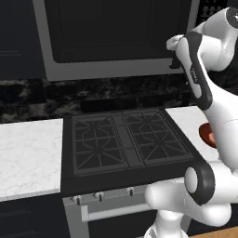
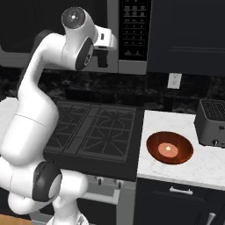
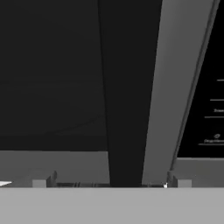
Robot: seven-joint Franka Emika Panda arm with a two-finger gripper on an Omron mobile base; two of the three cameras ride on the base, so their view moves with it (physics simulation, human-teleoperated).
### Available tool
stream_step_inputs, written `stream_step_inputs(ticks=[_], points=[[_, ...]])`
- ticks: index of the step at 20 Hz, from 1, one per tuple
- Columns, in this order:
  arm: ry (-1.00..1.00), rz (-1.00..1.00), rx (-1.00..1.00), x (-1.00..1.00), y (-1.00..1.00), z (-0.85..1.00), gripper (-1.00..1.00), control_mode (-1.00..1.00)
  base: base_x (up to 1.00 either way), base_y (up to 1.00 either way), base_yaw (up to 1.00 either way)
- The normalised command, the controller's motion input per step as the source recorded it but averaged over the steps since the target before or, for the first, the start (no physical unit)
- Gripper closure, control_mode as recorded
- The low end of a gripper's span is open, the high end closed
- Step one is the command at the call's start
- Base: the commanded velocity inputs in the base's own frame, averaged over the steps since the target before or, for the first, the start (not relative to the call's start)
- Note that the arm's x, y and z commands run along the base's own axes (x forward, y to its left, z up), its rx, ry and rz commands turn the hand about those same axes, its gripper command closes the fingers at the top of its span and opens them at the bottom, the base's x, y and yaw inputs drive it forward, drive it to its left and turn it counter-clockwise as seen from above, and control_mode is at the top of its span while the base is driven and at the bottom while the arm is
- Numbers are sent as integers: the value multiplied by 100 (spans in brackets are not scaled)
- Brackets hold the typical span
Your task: Open the microwave, place the bowl with waffle inside the microwave, then close the microwave door and turn it on.
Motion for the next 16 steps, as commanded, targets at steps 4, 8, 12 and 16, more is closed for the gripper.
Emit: stream_step_inputs(ticks=[4, 8, 12, 16], points=[[0, 0, 0, 44, 0, -5, -100, -100, 0, 0, 0], [-5, 0, 2, 38, -9, -11, -100, -100, 0, 0, 0], [-4, 0, 3, 37, -17, -11, -100, -100, 0, 0, 0], [-4, 0, 3, 34, -11, -12, -100, -100, 0, 0, 0]])
